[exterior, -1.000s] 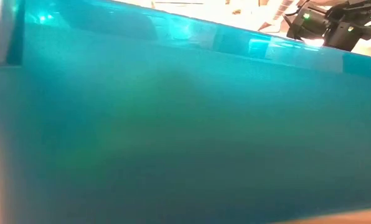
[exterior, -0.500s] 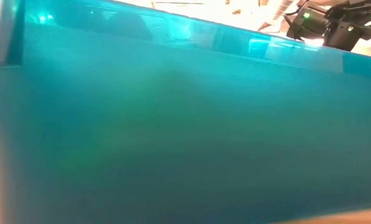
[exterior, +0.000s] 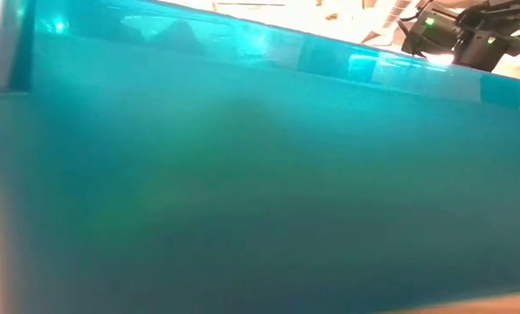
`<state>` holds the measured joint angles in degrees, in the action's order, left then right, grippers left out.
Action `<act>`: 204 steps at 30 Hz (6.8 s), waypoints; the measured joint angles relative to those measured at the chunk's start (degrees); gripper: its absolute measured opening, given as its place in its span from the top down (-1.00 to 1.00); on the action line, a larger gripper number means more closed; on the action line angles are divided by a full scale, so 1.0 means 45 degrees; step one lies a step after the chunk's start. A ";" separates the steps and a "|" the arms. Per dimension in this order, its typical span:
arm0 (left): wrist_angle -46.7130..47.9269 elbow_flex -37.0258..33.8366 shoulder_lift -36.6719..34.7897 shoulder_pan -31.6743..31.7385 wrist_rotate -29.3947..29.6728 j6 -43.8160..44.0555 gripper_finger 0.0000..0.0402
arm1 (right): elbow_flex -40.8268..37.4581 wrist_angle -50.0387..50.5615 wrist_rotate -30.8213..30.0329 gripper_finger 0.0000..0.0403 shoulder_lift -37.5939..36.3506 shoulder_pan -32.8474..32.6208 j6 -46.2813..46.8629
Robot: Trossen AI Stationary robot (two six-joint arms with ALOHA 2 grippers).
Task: Fold microfiber towels
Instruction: Fold the blue microfiber towel
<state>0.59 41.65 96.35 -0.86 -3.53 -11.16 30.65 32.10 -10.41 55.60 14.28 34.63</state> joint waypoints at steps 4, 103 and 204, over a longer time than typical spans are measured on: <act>0.0001 0.0427 0.0506 -0.0101 -0.0327 -0.0034 0.11 | 0.0005 -0.0016 0.0000 0.95 -0.0002 0.0000 0.0005; 0.4165 0.1964 -0.1801 0.6849 0.1076 0.0224 1.00 | 0.0758 -0.0157 -0.0340 0.95 0.2590 0.2880 -0.0092; -0.2479 -0.2269 -0.1004 0.4522 0.0952 0.5115 1.00 | -0.2754 -1.1862 -0.1626 0.95 0.3271 -0.1660 -0.2448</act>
<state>-10.57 31.44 91.83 19.49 0.76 11.86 18.26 -21.28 -17.73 70.32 6.81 23.61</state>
